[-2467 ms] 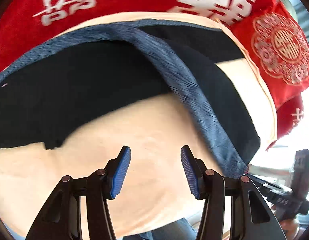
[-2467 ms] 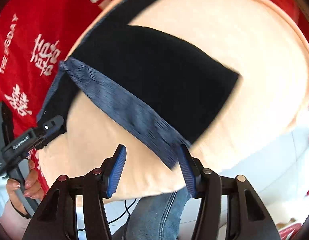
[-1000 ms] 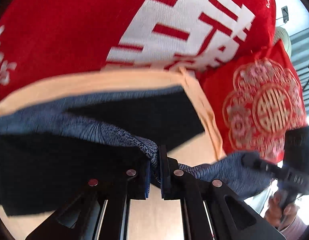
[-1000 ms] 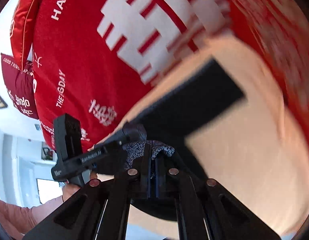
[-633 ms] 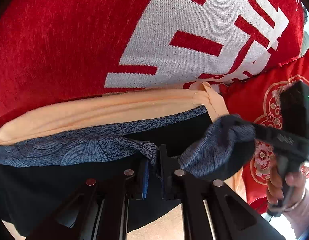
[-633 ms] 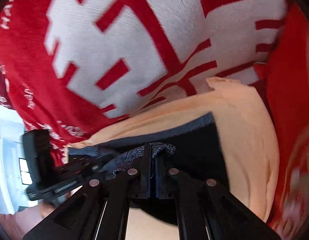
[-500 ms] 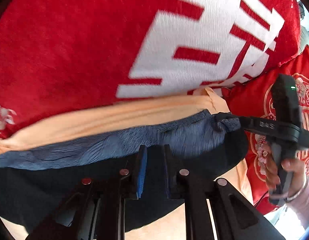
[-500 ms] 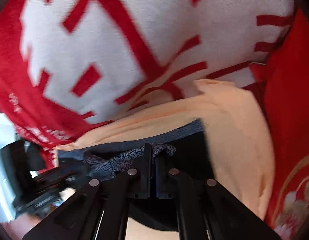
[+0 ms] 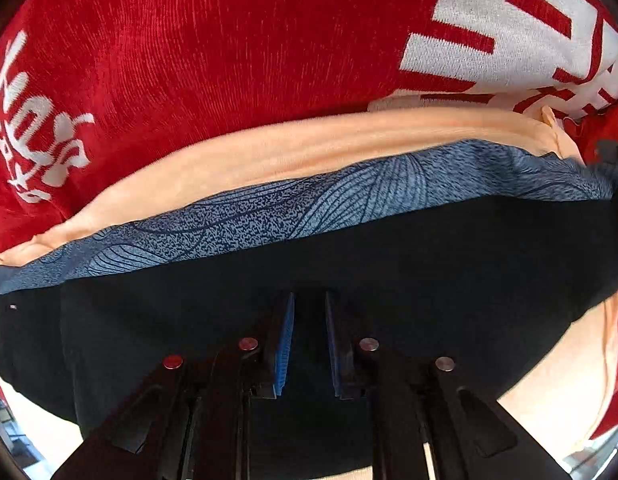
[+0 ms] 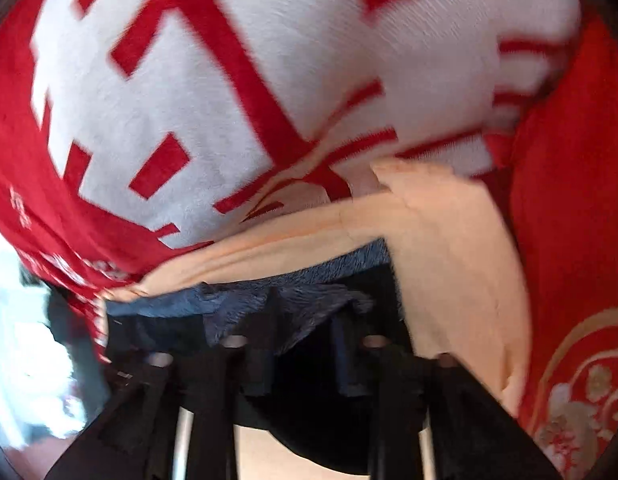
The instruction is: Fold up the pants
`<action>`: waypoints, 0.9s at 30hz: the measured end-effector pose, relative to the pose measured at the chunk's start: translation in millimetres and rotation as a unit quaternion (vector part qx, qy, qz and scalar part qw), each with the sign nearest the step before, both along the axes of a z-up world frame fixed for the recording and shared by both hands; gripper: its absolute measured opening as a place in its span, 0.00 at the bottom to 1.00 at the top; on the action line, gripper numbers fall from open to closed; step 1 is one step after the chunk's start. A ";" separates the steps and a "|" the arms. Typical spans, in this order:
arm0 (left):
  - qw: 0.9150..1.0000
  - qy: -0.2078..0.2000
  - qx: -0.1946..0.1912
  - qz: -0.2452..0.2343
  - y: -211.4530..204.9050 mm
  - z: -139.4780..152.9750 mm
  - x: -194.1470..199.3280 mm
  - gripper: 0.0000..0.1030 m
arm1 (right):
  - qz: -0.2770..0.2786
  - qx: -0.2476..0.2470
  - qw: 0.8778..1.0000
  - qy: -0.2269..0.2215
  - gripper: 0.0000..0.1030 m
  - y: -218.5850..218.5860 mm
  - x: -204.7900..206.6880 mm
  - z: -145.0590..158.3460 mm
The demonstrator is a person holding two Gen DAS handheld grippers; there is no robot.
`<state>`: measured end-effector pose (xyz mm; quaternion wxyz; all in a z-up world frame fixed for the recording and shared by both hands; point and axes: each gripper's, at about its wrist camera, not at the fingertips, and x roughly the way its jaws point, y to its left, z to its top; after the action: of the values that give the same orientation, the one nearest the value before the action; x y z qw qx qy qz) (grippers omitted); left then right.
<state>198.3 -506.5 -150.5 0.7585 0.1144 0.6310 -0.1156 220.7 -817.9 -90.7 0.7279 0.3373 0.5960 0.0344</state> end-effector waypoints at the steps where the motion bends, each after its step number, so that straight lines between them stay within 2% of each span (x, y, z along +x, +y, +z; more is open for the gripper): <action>1: 1.000 -0.006 0.006 -0.005 -1.8 0.3 -1.9 0.20 | -0.003 0.000 1.000 0.008 0.92 0.0 -2.6 -3.4; 2: 1.000 -0.009 0.011 -0.008 -3.4 -0.3 -3.4 0.20 | 0.007 -0.032 0.999 0.019 0.98 6.0 -5.7 -4.0; 3: 1.000 -0.010 0.013 -0.009 -3.5 -1.0 -4.0 0.20 | 0.028 -0.071 0.997 0.022 0.99 13.4 -7.2 -4.3; 5: 1.000 -0.006 0.011 -0.006 -2.5 -1.8 -3.9 0.20 | 0.052 -0.119 0.991 0.024 0.99 25.0 -11.2 -3.5; 6: 1.000 -0.002 0.009 -0.004 -1.0 -1.0 -3.2 0.20 | 0.042 -0.116 0.992 0.023 0.99 24.7 -13.9 -2.4; 8: 1.000 0.009 0.002 0.006 4.9 4.7 -1.5 0.20 | 0.000 -0.077 0.997 0.012 0.99 20.4 -25.7 2.3; 11: 0.999 -0.016 0.004 0.038 26.6 22.3 2.6 0.20 | -0.044 -0.058 0.997 0.013 0.98 22.7 -53.6 2.7; 12: 0.998 -0.022 0.007 0.056 35.5 24.4 4.5 0.20 | -0.049 -0.060 0.997 0.019 0.92 24.3 -62.3 -1.0; 13: 0.997 -0.021 0.006 0.071 42.3 23.2 6.5 0.20 | -0.054 -0.058 0.997 0.027 0.73 26.2 -72.1 -8.3; 14: 0.996 -0.013 0.005 0.085 51.1 15.4 11.0 0.20 | -0.055 -0.059 0.996 0.037 0.61 28.2 -76.5 -16.9; 15: 0.996 0.003 0.012 0.090 55.5 3.3 14.7 0.20 | -0.056 -0.066 0.995 0.051 0.43 28.7 -77.6 -25.6; 16: 0.996 0.015 0.016 0.082 56.8 -10.0 16.8 0.21 | -0.059 -0.076 0.993 0.067 0.33 23.7 -77.8 -35.3; 17: 0.998 -0.016 0.016 0.065 55.6 -8.5 14.3 0.21 | -0.063 -0.076 0.992 0.073 0.28 18.5 -78.3 -45.4; 18: 0.998 -0.030 0.030 0.048 51.6 -6.4 11.7 0.23 | -0.070 -0.086 0.992 0.067 0.23 17.1 -76.4 -46.4; 19: 0.998 -0.032 0.050 0.027 46.8 -4.9 8.1 0.23 | -0.071 -0.094 0.991 0.063 0.26 18.2 -75.4 -43.3; 20: 0.998 -0.030 0.051 0.022 46.7 -2.3 5.1 0.23 | -0.069 -0.106 0.990 0.056 0.29 23.0 -76.5 -37.3; 21: 0.999 -0.020 0.040 0.028 48.0 0.2 2.0 0.23 | -0.066 -0.112 0.990 0.053 0.41 27.7 -78.8 -33.3; 22: 0.999 0.001 0.012 0.040 52.4 4.7 -1.6 0.23 | -0.059 -0.115 0.990 0.049 0.68 33.9 -81.3 -29.0; 23: 0.999 0.011 0.000 0.046 54.3 7.4 -5.0 0.23 | -0.048 -0.111 0.992 0.041 0.79 44.0 -84.9 -22.8; 24: 0.999 0.013 -0.005 0.048 56.1 12.4 -10.4 0.23 | -0.042 -0.103 0.993 0.030 0.84 51.7 -87.4 -18.4; 26: 0.999 -0.002 -0.021 0.050 59.1 24.7 -21.5 0.23 | -0.025 -0.086 0.996 0.019 0.84 70.8 -86.8 -11.9; 27: 0.998 -0.004 -0.027 0.051 60.0 29.1 -25.1 0.31 | -0.020 -0.081 0.996 0.020 0.84 78.3 -86.5 -13.3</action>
<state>173.3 -446.5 -121.5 0.7688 0.0621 0.6296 -0.0928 134.3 -739.6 -104.1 0.7410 0.2900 0.6047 -0.0354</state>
